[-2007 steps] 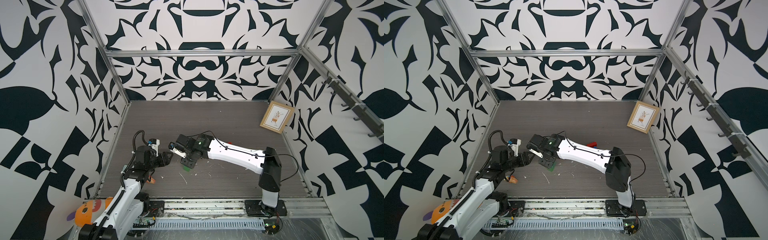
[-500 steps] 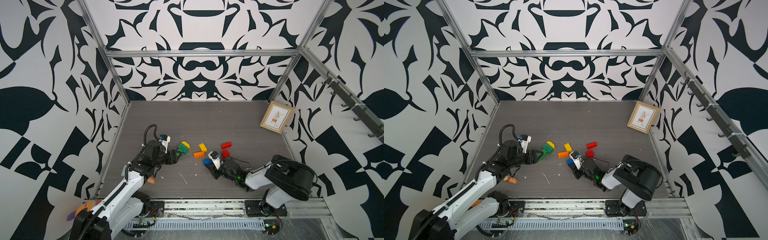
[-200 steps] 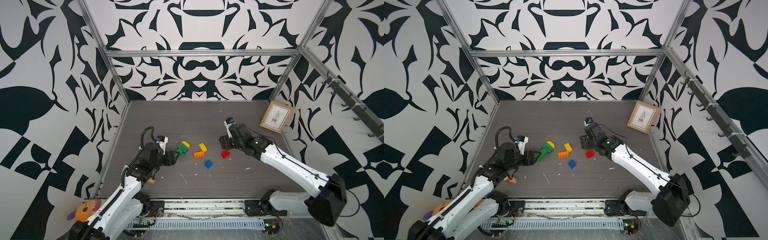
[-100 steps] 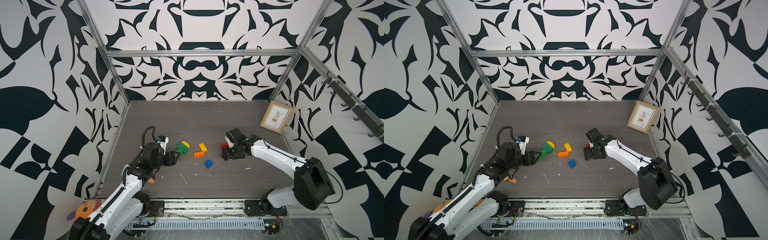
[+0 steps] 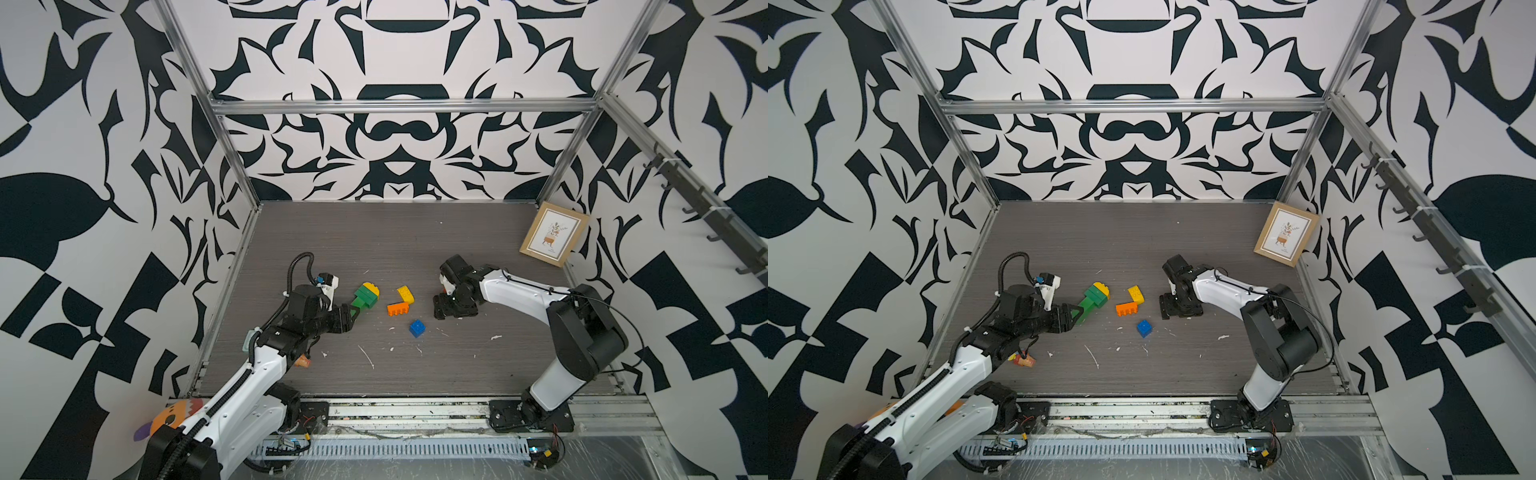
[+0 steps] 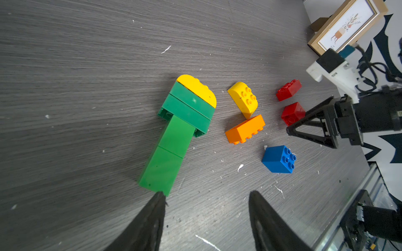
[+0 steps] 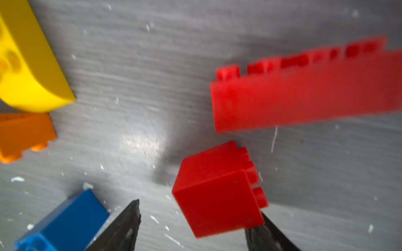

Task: Assemble an ice cream with lego
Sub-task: Pick up the lego brick from the center of the board.

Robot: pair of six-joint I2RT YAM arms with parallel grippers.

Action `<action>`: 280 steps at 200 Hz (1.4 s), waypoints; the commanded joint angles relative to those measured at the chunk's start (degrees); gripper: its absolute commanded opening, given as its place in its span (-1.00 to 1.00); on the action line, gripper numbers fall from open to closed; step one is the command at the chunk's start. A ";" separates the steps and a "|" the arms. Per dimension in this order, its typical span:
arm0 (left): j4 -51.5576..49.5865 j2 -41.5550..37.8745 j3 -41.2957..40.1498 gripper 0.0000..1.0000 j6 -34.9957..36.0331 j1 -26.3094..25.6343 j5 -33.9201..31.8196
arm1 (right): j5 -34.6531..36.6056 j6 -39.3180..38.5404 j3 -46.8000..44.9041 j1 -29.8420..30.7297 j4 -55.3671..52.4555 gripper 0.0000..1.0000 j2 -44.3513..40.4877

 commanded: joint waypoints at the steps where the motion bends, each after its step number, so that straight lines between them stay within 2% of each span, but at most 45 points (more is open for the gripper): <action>1: -0.91 -0.23 -0.25 0.30 0.96 -0.08 -0.81 | -1.02 -2.32 4.28 -0.20 1.32 0.53 2.03; 26: -0.92 -0.17 -0.17 0.30 0.95 -0.08 -0.97 | -2.94 -2.94 6.85 -0.10 2.49 0.51 4.16; 58: -0.83 0.03 -0.08 0.30 1.08 -0.08 -1.34 | -0.91 -3.80 9.13 -0.14 0.92 0.36 6.10; 89: -0.83 0.62 0.18 0.30 1.24 -0.08 -1.25 | 2.90 -4.48 11.21 0.23 -2.34 -0.11 7.55; 123: -1.09 0.39 0.23 0.30 1.29 -0.08 -1.03 | 7.03 -5.23 11.92 1.64 -3.98 -0.47 7.10; 138: -1.26 -0.05 0.10 0.30 1.17 -0.08 -1.02 | 8.22 -5.96 9.19 2.73 -0.99 -0.59 3.69; 152: -1.36 -0.46 -0.03 0.30 1.08 -0.08 -0.65 | 7.67 -6.70 3.00 3.75 6.17 -0.69 -2.94; 166: -1.36 -1.21 -0.27 0.29 0.92 -0.08 -0.38 | 9.14 -7.81 -6.74 5.65 18.58 -0.73 -11.87; 185: -0.30 -2.21 -1.07 0.30 0.82 -0.08 0.29 | 9.98 -10.40 -23.91 7.96 43.50 -0.78 -22.96; 200: 1.34 -3.16 -1.98 0.29 1.37 -0.08 1.26 | 11.53 -13.26 -34.04 9.74 59.78 -0.77 -26.37; 216: 3.58 -3.82 -3.46 0.30 1.20 -0.08 1.62 | 11.52 -15.58 -39.25 10.45 71.15 -0.76 -25.03; 241: 3.14 -3.41 -3.34 0.30 1.01 -0.08 1.91 | 9.90 -15.91 -43.96 10.49 87.69 -0.75 -18.32; 280: 3.33 -2.91 -3.37 0.30 0.89 -0.08 2.00 | 8.87 -15.90 -45.82 10.63 102.29 -0.67 -7.59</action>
